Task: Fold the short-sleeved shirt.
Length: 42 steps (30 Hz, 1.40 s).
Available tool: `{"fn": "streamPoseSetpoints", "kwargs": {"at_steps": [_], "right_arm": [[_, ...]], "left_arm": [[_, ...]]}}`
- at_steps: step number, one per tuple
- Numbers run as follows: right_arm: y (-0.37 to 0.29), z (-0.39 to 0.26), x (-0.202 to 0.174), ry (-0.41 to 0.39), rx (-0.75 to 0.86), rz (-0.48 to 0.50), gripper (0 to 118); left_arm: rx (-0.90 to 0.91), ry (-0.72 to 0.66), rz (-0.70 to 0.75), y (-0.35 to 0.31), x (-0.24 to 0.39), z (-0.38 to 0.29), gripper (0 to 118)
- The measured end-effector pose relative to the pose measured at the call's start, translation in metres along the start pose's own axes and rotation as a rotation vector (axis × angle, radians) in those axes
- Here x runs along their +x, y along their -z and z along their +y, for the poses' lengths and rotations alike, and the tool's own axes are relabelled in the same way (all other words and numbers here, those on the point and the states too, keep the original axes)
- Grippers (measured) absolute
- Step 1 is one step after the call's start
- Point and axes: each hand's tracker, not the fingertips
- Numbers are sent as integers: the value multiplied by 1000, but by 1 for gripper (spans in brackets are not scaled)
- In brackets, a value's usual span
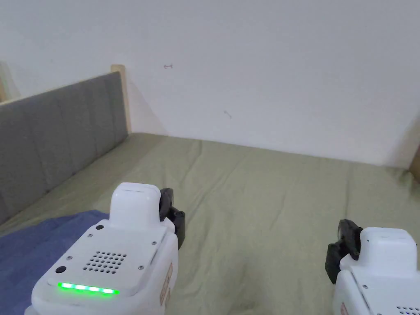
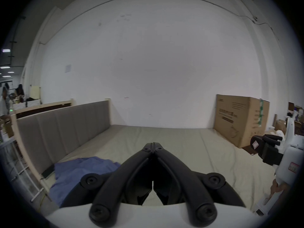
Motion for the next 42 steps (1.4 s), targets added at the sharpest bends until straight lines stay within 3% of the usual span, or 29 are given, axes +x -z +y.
{"fn": "streamPoseSetpoints", "kwargs": {"at_steps": [7, 10, 19, 31, 32, 33, 35, 36, 38, 42], "right_arm": [[25, 3, -83, 1, -26, 296, 0], [29, -1, -109, -8, -48, 372, 0], [34, -14, -130, -45, -94, 420, 0], [70, -60, -132, -89, -253, 415, 0], [74, -65, -132, -89, -272, 413, 0], [77, -68, -131, -88, -289, 411, 0], [83, -75, -130, -86, -312, 403, 0], [86, -78, -130, -86, -324, 400, 0], [91, -83, -129, -91, -347, 394, 0], [96, -92, -126, -107, -375, 382, 0]], "left_arm": [[-4, -1, 311, -50, -80, 1, 0], [-4, -15, 406, -64, -99, -2, 0], [-121, -56, 417, -35, -121, -27, 0], [-705, -233, 340, 137, -205, -185, 0], [-749, -234, 342, 148, -210, -192, 11], [-743, -262, 342, 155, -215, -194, 30], [-741, -316, 335, 169, -228, -197, 78], [-731, -329, 343, 176, -233, -196, 88], [-738, -329, 350, 193, -240, -194, 102], [-789, -328, 316, 230, -245, -197, 104]]}}
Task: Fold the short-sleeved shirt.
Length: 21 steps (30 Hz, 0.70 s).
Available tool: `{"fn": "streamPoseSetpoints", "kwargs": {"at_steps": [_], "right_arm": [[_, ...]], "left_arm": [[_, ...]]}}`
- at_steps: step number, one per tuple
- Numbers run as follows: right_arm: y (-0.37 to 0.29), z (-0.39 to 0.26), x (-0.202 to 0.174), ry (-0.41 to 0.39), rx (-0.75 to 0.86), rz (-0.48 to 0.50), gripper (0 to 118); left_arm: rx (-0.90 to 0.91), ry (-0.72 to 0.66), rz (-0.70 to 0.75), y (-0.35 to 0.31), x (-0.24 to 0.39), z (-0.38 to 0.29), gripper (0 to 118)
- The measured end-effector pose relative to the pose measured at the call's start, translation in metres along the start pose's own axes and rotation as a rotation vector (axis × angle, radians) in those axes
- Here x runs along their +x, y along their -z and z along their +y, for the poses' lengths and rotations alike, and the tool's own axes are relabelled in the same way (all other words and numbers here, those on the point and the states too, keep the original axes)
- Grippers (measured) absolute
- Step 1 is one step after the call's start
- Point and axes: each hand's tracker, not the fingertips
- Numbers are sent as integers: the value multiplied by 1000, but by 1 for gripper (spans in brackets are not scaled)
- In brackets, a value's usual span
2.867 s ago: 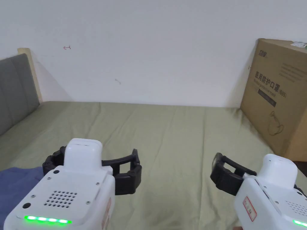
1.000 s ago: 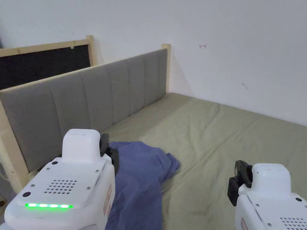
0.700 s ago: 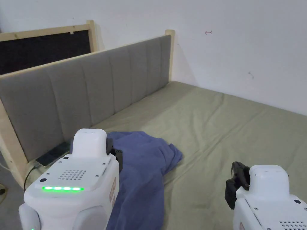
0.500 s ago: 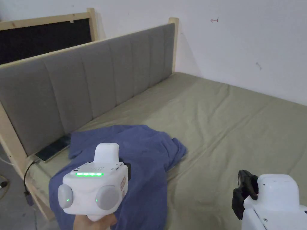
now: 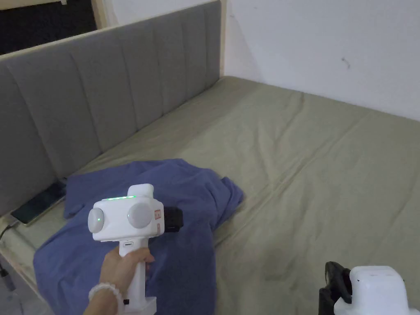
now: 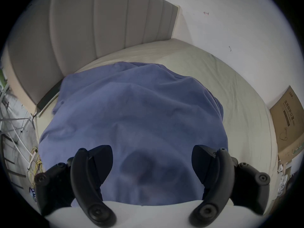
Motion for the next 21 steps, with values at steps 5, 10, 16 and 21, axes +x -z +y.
{"fn": "streamPoseSetpoints", "kwargs": {"at_steps": [5, 10, 16, 21], "right_arm": [[10, -9, 10, 5, -50, -19, 0], [16, -14, 22, 63, -85, -26, 0], [12, -17, 25, 66, -92, -34, 0], [4, -16, 35, 92, -90, -55, 0]], "left_arm": [[-168, 64, 17, 49, 18, -4, 100], [-112, 137, 105, 40, 37, -11, 65], [-107, 139, 159, 31, 31, -7, 4], [-103, 29, 18, 5, 26, 8, 4]]}}
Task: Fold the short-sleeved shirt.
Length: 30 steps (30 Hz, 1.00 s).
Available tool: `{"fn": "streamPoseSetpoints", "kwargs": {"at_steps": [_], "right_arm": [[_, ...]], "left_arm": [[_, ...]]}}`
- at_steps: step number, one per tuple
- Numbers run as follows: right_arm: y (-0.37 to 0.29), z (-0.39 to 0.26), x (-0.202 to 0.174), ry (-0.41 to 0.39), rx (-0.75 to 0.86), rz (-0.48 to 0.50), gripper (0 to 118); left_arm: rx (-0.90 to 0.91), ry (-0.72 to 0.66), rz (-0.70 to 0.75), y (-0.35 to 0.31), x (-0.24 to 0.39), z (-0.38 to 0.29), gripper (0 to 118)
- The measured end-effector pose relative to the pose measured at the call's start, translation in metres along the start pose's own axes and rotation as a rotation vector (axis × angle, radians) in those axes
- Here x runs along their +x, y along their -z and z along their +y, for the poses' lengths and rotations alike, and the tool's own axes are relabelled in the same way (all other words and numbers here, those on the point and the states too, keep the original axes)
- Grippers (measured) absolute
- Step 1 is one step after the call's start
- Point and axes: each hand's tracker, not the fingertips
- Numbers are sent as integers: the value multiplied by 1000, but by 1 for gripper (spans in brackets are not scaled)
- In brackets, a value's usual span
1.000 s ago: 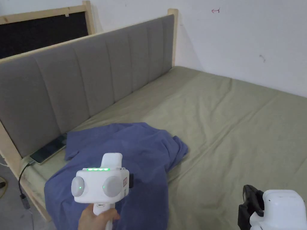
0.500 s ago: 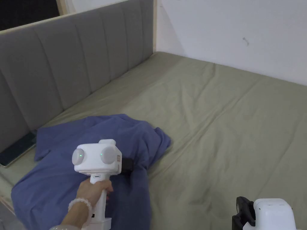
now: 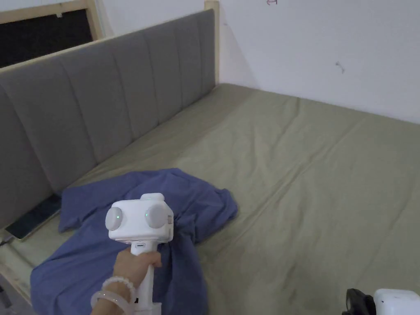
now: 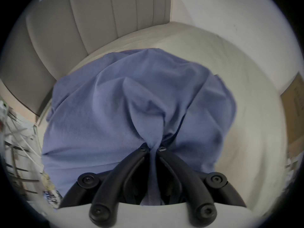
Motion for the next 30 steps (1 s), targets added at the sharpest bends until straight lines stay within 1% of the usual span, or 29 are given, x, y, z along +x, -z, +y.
{"fn": "streamPoseSetpoints", "kwargs": {"at_steps": [1, 2, 5, 7, 10, 11, 16, 17, 19, 21, 22, 23, 25, 27, 29, 30], "right_arm": [[-2, 1, 4, 18, 3, 3, 0], [-6, 3, 7, 32, 7, 3, 0], [-21, 7, 16, 31, 35, -31, 0], [-33, 9, 24, 43, 59, -56, 0], [-56, 11, 42, 84, 96, -98, 0], [-64, 12, 49, 93, 104, -117, 0], [-113, 8, 93, 155, 166, -241, 0], [-126, 6, 104, 167, 173, -282, 0], [-149, 2, 125, 194, 195, -346, 0], [-174, -6, 149, 240, 219, -414, 0], [-183, -10, 159, 259, 224, -443, 0], [-193, -15, 170, 282, 226, -476, 0], [-206, -27, 188, 329, 215, -526, 0], [-213, -43, 205, 375, 192, -553, 0], [-213, -56, 212, 386, 163, -564, 0], [-210, -63, 213, 392, 134, -568, 0]], "left_arm": [[10, -15, -61, -8, 0, 0, 4], [42, -20, -91, -21, 3, 2, 4], [101, 24, -117, -59, 35, 9, 4], [126, 90, -205, -83, 64, 8, 4], [162, 165, -350, -119, 124, 1, 4], [167, 213, -414, -133, 147, -5, 4], [179, 416, -671, -198, 268, -49, 4], [180, 469, -721, -212, 292, -62, 4], [179, 534, -806, -232, 325, -88, 4], [115, 560, -900, -242, 355, -117, 4], [96, 598, -927, -243, 365, -131, 4], [77, 625, -942, -243, 377, -149, 4], [55, 719, -903, -234, 397, -183, 4], [-44, 771, -848, -207, 413, -221, 4], [-127, 803, -809, -175, 420, -254, 4], [-166, 847, -760, -159, 424, -270, 4]]}}
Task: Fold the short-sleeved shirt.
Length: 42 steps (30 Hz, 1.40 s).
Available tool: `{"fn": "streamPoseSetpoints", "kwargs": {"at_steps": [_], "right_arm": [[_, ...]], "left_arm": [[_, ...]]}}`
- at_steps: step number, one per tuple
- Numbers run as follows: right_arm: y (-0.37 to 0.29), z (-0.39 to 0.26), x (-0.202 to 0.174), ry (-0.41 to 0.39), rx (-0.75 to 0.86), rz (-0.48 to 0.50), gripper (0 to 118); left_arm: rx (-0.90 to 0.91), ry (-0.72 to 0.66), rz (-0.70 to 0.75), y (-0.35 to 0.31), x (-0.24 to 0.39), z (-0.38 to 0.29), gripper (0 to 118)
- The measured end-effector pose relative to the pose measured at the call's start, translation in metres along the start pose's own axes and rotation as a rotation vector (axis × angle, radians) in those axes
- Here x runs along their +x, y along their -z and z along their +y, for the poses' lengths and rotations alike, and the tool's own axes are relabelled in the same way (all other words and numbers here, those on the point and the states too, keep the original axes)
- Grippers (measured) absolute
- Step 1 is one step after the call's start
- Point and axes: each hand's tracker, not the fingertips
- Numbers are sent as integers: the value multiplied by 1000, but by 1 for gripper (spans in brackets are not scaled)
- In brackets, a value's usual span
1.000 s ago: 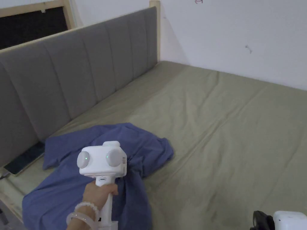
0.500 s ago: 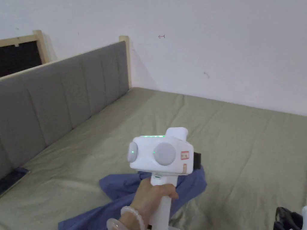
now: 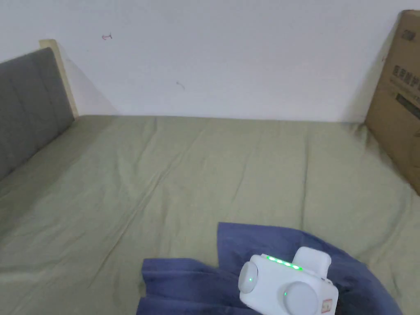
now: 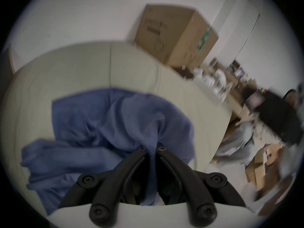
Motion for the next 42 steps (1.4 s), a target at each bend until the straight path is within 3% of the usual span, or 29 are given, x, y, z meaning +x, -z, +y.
{"fn": "streamPoseSetpoints", "kwargs": {"at_steps": [2, 3, 5, 6, 10, 12, 14, 18, 23, 28, 30, 32, 34, 37, 38, 40, 41, 42], "right_arm": [[6, -12, 3, -5, -43, 3, 0], [10, -18, 2, -4, -69, 4, 0], [16, -26, 0, -7, -95, 16, 0], [19, -28, -3, -10, -107, 18, 0], [28, -30, -13, -28, -133, 57, 0], [28, -28, -22, -49, -124, 87, 0], [27, -27, -32, -74, -121, 114, 0], [29, -33, -54, -104, -139, 164, 0], [39, -42, -76, -132, -175, 201, 0], [52, -44, -91, -160, -200, 221, 0], [58, -44, -94, -166, -210, 222, 0], [64, -46, -94, -164, -222, 225, 0], [71, -49, -95, -164, -240, 229, 0], [78, -55, -94, -175, -275, 221, 0], [80, -57, -93, -179, -282, 219, 0], [83, -60, -91, -182, -295, 216, 0], [84, -61, -89, -184, -302, 215, 0], [87, -62, -88, -187, -310, 209, 0]], "left_arm": [[-90, 21, 8, 28, -3, -19, 12], [-143, 40, 36, 35, -2, -25, 26], [-127, 32, 25, 35, -4, -31, 81], [-125, 14, 21, 29, -7, -32, 91], [-26, -99, -35, -9, -25, -16, 87], [45, -105, 5, -38, -37, -10, 53], [113, -117, 93, -65, -51, -14, 2], [118, -194, 281, -97, -86, -51, 0], [95, -393, 315, -111, -134, -88, 0], [106, -360, 433, -129, -184, -57, 4], [92, -365, 471, -127, -215, -36, 57], [89, -403, 483, -121, -247, -20, 96], [62, -470, 508, -108, -276, -8, 96], [-58, -459, 549, -66, -311, -8, 96], [-120, -474, 551, -49, -319, -15, 86], [-172, -512, 537, -29, -324, -32, 81], [-61, -448, 575, -35, -312, -30, 72], [-93, -380, 602, -37, -303, -29, 57]]}}
